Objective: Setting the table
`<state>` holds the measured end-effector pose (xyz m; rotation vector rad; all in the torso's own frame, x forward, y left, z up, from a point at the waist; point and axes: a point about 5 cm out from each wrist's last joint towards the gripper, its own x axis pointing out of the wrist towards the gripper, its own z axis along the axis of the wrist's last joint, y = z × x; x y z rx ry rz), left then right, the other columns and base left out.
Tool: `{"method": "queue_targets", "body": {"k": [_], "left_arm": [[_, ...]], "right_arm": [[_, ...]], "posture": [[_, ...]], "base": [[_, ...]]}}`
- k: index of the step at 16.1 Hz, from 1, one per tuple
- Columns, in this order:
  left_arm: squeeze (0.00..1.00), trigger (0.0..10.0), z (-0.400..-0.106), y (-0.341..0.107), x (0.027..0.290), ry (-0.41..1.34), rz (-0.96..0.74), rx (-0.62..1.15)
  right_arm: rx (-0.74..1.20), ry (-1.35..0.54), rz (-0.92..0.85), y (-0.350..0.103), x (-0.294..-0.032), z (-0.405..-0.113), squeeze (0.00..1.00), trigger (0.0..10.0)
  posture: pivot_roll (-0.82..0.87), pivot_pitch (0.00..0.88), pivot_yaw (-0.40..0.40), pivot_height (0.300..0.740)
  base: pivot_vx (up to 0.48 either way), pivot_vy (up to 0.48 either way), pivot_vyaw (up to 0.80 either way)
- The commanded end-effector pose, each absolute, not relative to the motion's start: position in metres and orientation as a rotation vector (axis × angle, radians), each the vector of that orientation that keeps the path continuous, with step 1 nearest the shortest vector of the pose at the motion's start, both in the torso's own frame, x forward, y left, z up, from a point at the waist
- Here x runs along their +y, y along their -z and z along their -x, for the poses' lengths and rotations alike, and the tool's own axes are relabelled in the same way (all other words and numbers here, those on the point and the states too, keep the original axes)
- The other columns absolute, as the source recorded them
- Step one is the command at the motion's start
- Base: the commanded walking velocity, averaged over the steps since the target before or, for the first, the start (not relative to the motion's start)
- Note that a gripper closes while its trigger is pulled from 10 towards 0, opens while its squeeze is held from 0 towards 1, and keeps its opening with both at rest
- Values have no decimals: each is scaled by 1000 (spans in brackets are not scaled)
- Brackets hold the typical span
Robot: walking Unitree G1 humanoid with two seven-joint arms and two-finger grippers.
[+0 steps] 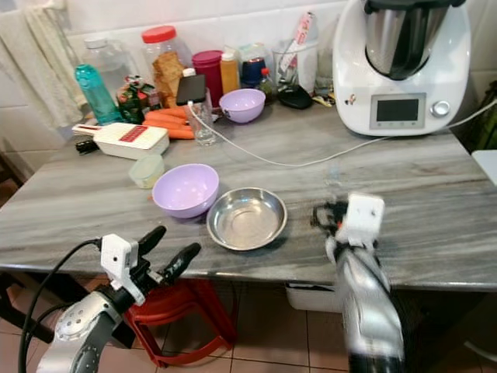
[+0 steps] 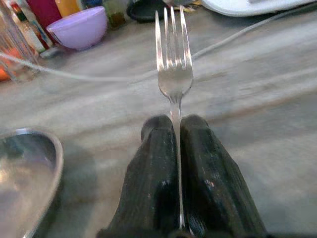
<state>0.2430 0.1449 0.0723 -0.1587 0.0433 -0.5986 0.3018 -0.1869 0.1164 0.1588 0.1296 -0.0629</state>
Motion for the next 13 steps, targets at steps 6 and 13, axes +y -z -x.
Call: {"method": "queue_targets", "body": {"k": [6,13], "left_arm": [[0,10000,-244,-74,144,648,161,41],[0,10000,-241,-67,136,765,219,86]], "right_arm": [[258,-34,-226,-101,-158,-310,0,10000],[329,-62,-206,-89,-146,-305,0,10000]], "posture": [[-117,0,133,740],[-125,0,134,740]], "base": [[0,0,0],[0,0,0]]}}
